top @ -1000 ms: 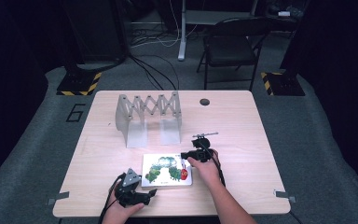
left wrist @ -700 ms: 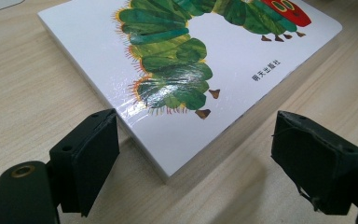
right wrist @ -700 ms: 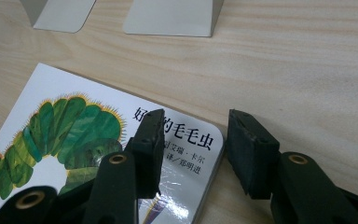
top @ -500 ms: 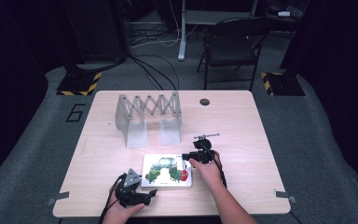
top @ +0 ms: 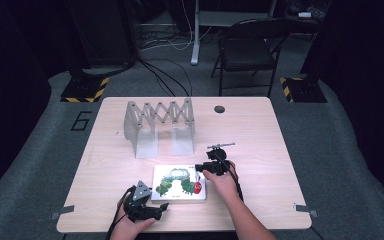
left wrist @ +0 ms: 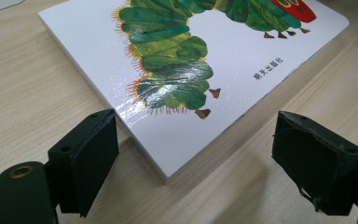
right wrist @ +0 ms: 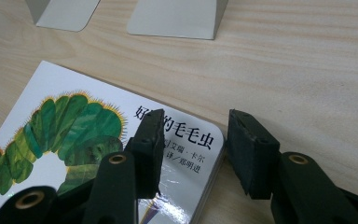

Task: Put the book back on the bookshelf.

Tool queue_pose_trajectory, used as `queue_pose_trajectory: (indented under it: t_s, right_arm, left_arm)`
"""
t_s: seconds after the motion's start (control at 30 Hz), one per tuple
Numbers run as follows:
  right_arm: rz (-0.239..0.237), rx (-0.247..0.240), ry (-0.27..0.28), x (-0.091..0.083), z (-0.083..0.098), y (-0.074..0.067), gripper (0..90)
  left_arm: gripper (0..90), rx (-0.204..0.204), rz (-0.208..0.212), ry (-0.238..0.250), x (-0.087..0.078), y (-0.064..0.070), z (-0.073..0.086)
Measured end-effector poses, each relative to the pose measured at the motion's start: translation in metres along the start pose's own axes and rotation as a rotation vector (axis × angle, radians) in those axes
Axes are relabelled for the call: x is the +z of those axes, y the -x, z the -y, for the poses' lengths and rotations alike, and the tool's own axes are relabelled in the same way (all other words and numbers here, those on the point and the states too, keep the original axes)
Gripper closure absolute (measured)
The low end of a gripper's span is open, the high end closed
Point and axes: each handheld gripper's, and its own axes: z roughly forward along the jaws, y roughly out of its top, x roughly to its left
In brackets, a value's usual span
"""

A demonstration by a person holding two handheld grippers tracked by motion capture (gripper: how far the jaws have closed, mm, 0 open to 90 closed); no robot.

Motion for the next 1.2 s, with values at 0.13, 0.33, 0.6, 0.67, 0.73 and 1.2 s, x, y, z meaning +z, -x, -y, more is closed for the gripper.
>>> queue_pose_trajectory:
  t_s: [0.13, 0.33, 0.6, 0.67, 0.73, 1.2]
  right_arm:
    - [-0.002, -0.006, 0.006, -0.0022, -0.0008, -0.0008, 56.8]
    - [-0.009, -0.001, 0.013, -0.0056, -0.0019, -0.0016, 56.8]
    - [-0.004, -0.011, 0.002, -0.0059, -0.003, -0.0026, 56.8]
    - [-0.001, -0.01, -0.006, -0.0043, -0.0032, -0.0023, 56.8]
    - [0.002, -0.016, -0.013, -0.0025, -0.0027, -0.0015, 56.8]
    - [-0.008, -0.011, -0.027, 0.0014, -0.0016, 0.0017, 55.8]
  left_arm:
    - [14.5, 0.0, -0.005, 0.0, 0.0002, 0.0004, 0.0]
    - [13.6, 0.0, -0.007, -0.004, 0.0006, 0.0009, -0.0004]
    - [13.3, 0.006, -0.006, -0.01, 0.0007, 0.0012, -0.0007]
    - [13.2, 0.005, -0.006, -0.01, 0.0007, 0.0014, -0.0007]
    - [13.2, 0.005, -0.006, -0.008, 0.0011, 0.0017, -0.0007]
    - [13.2, 0.004, -0.013, -0.011, 0.0013, 0.0028, -0.0009]
